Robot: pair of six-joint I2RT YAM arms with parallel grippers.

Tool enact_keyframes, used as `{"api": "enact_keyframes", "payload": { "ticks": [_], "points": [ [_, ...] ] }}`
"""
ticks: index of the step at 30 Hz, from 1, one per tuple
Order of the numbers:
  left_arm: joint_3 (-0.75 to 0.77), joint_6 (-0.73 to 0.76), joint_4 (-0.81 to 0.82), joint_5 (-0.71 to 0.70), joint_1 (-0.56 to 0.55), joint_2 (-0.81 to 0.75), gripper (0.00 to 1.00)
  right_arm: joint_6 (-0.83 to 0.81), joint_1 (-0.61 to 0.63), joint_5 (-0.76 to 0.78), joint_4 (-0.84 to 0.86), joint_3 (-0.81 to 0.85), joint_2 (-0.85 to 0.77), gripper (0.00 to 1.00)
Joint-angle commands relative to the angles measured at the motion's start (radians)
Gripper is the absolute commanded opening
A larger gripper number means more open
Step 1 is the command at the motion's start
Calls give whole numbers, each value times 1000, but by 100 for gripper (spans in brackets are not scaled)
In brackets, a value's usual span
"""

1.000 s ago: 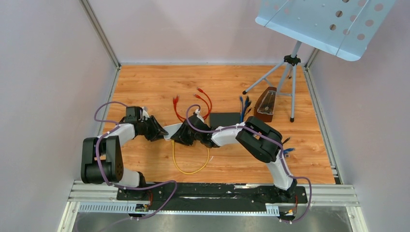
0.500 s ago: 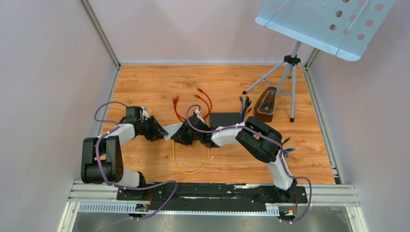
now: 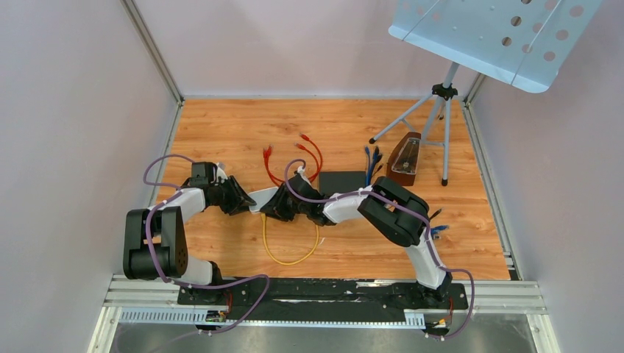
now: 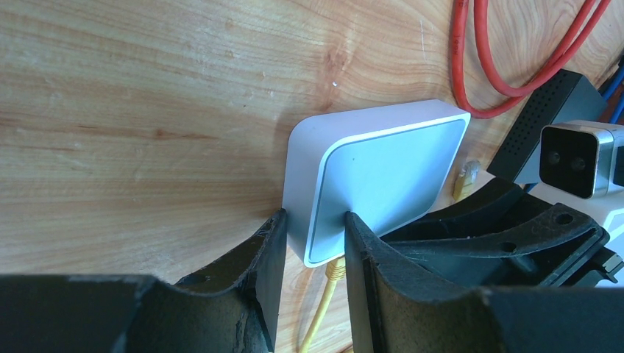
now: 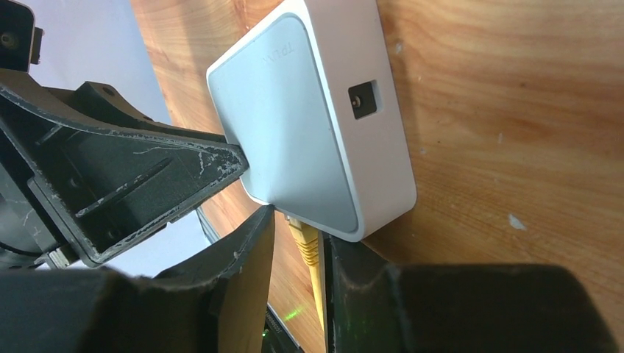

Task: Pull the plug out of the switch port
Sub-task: Pull the connector from the switch port.

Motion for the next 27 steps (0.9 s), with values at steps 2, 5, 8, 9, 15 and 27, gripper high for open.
{"api": "enact_keyframes", "payload": {
  "ticks": [2,5,8,9,15,27],
  "points": [
    [-14,11,-35,4,-1,-10,41,-34,-13,-24,24,-29,23,28],
    [-15,12,-35,1,-1,-12,41,-48,-16,-32,-8,-10,27,27],
    [-17,12,-35,2,-1,-11,41,-65,-16,-50,19,-18,26,27],
    [-17,12,-34,1,-1,-11,41,-76,-17,-62,55,-28,24,27],
    [-18,11,-35,1,-1,-12,41,-94,-18,-82,114,-49,23,32],
    [-23,7,-36,1,-1,-25,41,-8,-21,7,-183,73,42,33]
  ]
}}
